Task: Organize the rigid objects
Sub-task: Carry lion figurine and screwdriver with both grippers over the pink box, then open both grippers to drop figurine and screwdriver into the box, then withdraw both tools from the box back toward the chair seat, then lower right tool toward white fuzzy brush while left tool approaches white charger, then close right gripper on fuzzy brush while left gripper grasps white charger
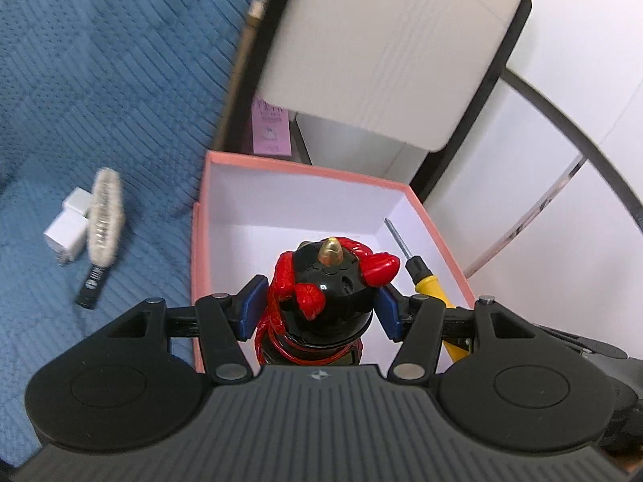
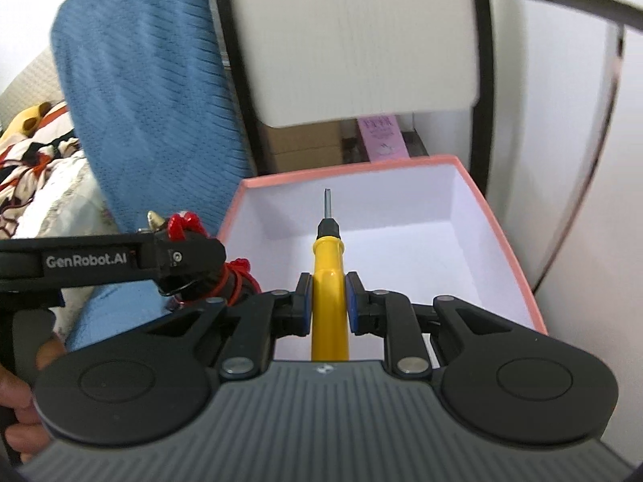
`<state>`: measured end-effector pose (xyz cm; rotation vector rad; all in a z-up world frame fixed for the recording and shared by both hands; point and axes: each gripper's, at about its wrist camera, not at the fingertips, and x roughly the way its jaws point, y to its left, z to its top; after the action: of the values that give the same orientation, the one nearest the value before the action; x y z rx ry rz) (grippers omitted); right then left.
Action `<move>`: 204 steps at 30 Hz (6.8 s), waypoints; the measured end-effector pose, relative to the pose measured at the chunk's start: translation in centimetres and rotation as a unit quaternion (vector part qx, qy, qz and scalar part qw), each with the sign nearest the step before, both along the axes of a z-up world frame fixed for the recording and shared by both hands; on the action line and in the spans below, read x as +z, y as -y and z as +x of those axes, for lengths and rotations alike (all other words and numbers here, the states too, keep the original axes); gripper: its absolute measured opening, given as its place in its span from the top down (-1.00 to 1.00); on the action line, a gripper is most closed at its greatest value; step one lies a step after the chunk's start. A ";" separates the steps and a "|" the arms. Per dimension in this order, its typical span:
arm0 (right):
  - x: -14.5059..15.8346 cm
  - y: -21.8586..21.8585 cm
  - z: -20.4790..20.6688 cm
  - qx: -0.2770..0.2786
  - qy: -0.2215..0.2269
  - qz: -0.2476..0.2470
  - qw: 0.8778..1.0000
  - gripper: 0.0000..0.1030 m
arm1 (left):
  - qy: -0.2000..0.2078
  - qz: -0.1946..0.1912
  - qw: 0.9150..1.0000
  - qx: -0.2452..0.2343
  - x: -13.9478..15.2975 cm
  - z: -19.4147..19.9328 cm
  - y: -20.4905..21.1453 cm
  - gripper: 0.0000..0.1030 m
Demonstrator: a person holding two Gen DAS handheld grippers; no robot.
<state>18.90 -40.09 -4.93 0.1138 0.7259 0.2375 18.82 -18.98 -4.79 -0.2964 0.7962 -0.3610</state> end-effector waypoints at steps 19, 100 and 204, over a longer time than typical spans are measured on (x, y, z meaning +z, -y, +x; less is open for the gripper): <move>-8.3 4.5 5.7 0.015 -0.095 -0.017 0.995 0.60 | -0.083 0.028 0.996 -0.023 -7.6 4.5 6.1 -0.22; -1.5 -17.4 -10.2 0.074 -0.021 -0.030 0.997 0.32 | 0.044 0.022 0.992 0.120 -0.7 -15.1 -22.5 -0.26; -13.9 -25.5 10.8 0.092 -0.056 -0.108 0.988 0.32 | -0.099 0.189 0.977 -0.012 -17.1 17.7 -17.4 -0.25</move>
<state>29.72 -14.56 -18.88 -0.1486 0.8706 0.3283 36.51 -1.54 -21.88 0.0364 1.0457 -0.1976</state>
